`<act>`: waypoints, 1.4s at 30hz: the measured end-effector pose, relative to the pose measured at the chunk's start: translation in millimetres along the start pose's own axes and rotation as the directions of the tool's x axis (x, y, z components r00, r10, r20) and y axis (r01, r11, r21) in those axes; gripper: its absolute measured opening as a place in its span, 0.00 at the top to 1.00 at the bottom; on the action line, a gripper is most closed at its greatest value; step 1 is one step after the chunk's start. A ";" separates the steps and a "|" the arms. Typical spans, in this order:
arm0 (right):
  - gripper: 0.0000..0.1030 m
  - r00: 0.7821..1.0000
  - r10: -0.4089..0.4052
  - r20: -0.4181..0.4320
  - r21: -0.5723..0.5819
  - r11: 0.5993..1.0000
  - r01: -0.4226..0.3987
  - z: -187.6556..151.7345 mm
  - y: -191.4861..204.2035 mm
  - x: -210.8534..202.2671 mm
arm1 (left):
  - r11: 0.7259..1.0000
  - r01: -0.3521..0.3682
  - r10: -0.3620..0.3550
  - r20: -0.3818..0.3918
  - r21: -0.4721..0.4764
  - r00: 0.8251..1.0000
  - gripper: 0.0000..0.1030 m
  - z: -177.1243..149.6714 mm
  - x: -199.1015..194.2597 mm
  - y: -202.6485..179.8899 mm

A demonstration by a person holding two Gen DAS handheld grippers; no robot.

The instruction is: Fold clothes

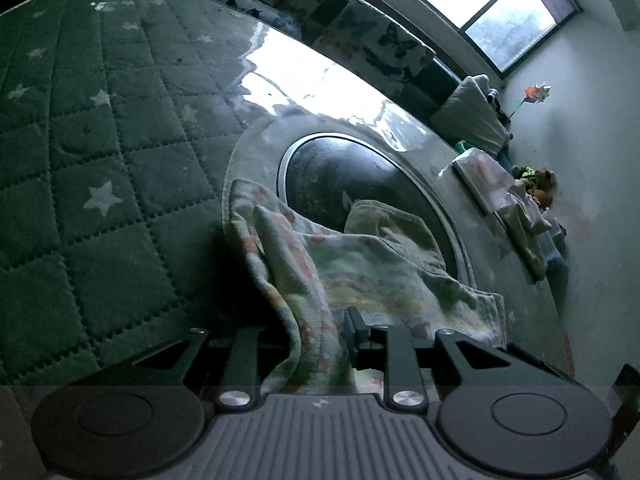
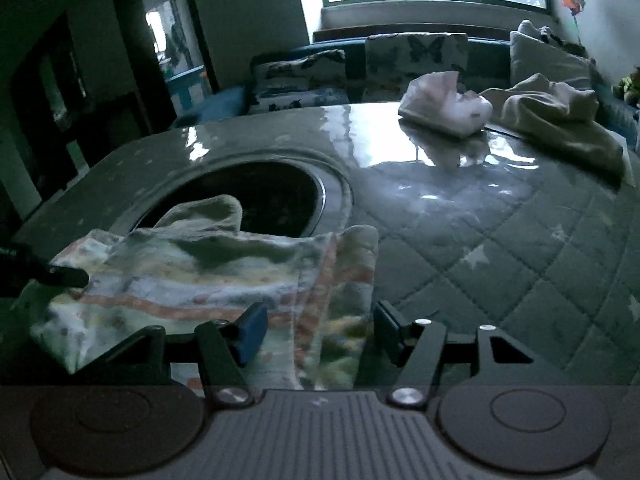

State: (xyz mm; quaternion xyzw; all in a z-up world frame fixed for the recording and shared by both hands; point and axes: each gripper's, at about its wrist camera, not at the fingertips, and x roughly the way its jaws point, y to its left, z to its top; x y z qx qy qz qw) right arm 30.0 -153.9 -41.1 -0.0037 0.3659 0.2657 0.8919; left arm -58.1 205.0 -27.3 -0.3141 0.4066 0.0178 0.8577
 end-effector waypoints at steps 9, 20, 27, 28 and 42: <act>0.75 0.997 0.082 0.001 0.070 0.994 -0.081 5.8 -6.7 4.1 | 1.000 -0.001 0.002 -0.004 0.029 1.000 0.73 0.6 1.7 -3.1; 0.72 0.980 0.197 0.006 0.198 0.961 -0.194 5.5 -21.5 10.2 | 0.999 -0.010 0.011 -0.008 0.053 1.000 0.73 1.6 4.3 -6.8; 0.91 0.984 0.176 0.015 0.222 0.959 -0.175 5.7 -21.7 2.0 | 0.994 -0.037 0.036 0.006 0.100 0.999 0.85 5.0 -0.7 -15.1; 0.91 0.985 0.172 0.026 0.217 0.961 -0.174 6.1 -19.9 -2.4 | 0.993 -0.034 0.033 0.012 0.115 0.999 0.86 6.4 -2.7 -19.2; 0.92 0.987 0.049 0.155 0.140 0.988 -0.071 25.6 -20.1 -61.9 | 0.943 -0.009 -0.004 0.038 0.334 0.999 0.87 16.9 3.5 -99.5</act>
